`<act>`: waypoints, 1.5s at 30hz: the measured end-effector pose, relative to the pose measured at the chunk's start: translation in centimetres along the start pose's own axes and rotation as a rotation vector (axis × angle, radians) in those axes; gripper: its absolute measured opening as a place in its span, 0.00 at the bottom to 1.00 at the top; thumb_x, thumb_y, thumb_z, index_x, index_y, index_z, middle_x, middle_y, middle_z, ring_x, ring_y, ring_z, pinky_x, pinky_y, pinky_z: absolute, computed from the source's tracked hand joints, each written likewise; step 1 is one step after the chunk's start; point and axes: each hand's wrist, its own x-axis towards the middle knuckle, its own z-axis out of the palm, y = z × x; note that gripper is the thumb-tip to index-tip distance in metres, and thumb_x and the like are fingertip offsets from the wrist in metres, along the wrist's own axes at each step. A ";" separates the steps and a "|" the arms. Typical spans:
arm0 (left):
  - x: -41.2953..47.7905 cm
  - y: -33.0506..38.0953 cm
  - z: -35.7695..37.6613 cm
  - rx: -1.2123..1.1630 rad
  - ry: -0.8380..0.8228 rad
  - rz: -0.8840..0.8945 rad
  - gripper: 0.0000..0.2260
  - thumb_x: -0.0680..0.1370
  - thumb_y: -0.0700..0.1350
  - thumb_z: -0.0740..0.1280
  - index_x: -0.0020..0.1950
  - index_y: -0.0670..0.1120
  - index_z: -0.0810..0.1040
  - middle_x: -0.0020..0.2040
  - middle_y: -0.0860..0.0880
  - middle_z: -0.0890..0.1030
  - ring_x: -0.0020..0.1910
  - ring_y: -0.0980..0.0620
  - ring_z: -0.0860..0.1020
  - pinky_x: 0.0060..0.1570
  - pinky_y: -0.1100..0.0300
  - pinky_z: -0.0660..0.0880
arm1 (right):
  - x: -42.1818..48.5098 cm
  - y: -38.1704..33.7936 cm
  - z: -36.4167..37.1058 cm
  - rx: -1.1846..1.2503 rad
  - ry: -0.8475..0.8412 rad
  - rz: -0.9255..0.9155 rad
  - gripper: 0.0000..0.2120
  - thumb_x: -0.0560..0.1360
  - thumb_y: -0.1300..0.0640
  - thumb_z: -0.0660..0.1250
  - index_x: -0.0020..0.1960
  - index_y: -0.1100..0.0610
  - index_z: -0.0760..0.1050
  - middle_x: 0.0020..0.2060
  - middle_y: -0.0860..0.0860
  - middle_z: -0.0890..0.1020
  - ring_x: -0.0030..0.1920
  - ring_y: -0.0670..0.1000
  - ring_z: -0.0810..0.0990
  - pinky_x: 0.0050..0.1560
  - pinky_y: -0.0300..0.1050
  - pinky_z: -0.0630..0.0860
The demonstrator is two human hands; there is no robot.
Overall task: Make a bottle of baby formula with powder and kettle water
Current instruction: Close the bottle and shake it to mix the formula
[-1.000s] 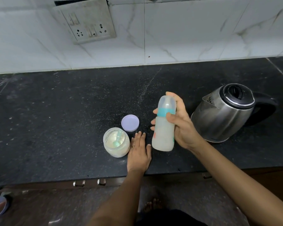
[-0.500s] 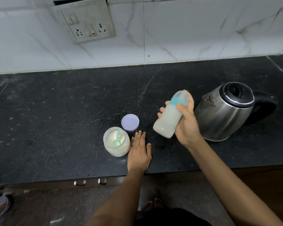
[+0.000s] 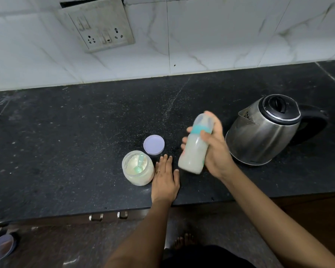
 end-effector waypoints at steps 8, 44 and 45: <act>0.0 0.0 0.0 -0.009 0.002 0.009 0.24 0.80 0.50 0.55 0.75 0.45 0.61 0.76 0.46 0.61 0.76 0.48 0.56 0.74 0.57 0.49 | -0.6 -0.5 -0.3 -0.117 -0.091 0.020 0.27 0.73 0.62 0.63 0.69 0.47 0.62 0.51 0.59 0.78 0.43 0.59 0.81 0.46 0.58 0.80; 0.0 -0.5 0.2 -0.002 -0.014 0.037 0.25 0.80 0.49 0.57 0.76 0.45 0.59 0.77 0.47 0.57 0.77 0.50 0.53 0.74 0.58 0.46 | -3.2 2.0 -0.6 -0.062 -0.041 0.150 0.30 0.71 0.64 0.65 0.70 0.48 0.64 0.48 0.58 0.81 0.43 0.60 0.81 0.48 0.59 0.79; 0.0 -0.4 0.2 -0.006 -0.002 0.039 0.25 0.79 0.50 0.55 0.76 0.45 0.60 0.77 0.46 0.59 0.77 0.49 0.54 0.74 0.57 0.47 | -2.8 2.1 -0.7 -0.005 0.041 0.119 0.28 0.72 0.64 0.65 0.69 0.49 0.64 0.48 0.58 0.81 0.43 0.59 0.81 0.47 0.58 0.80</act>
